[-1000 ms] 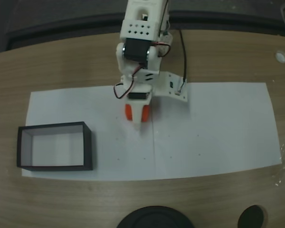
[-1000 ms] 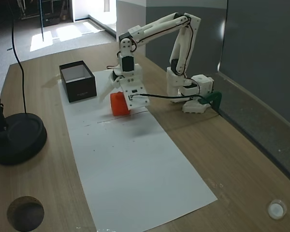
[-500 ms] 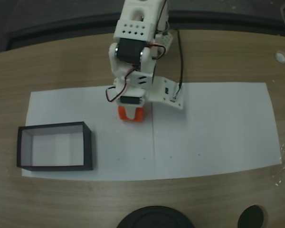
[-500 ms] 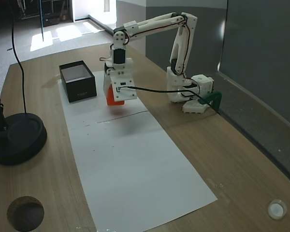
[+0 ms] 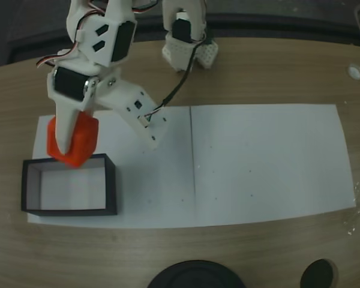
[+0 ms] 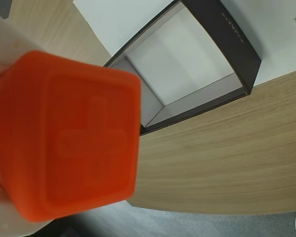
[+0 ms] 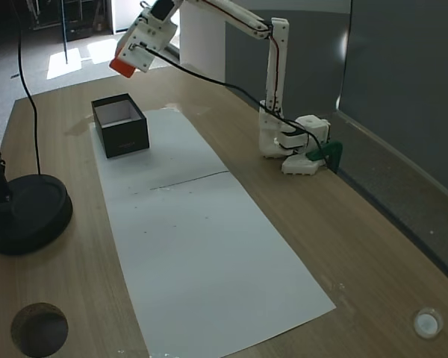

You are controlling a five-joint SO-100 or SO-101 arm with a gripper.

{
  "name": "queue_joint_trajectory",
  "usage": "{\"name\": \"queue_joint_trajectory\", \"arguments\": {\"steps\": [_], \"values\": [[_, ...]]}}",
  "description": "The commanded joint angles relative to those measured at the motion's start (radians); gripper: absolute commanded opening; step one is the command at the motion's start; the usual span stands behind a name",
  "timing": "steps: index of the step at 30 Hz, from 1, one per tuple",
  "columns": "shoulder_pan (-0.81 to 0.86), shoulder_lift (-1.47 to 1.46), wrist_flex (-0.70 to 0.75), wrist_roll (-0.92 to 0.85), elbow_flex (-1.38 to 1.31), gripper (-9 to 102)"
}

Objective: Grab a orange square and put it in the box.

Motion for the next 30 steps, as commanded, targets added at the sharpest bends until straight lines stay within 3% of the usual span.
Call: {"name": "queue_joint_trajectory", "arguments": {"steps": [1, 30], "values": [[0.044, -0.04, -0.012, -0.005, -0.107, 9], [0.1, -0.541, -0.02, -0.043, -0.347, 10]]}}
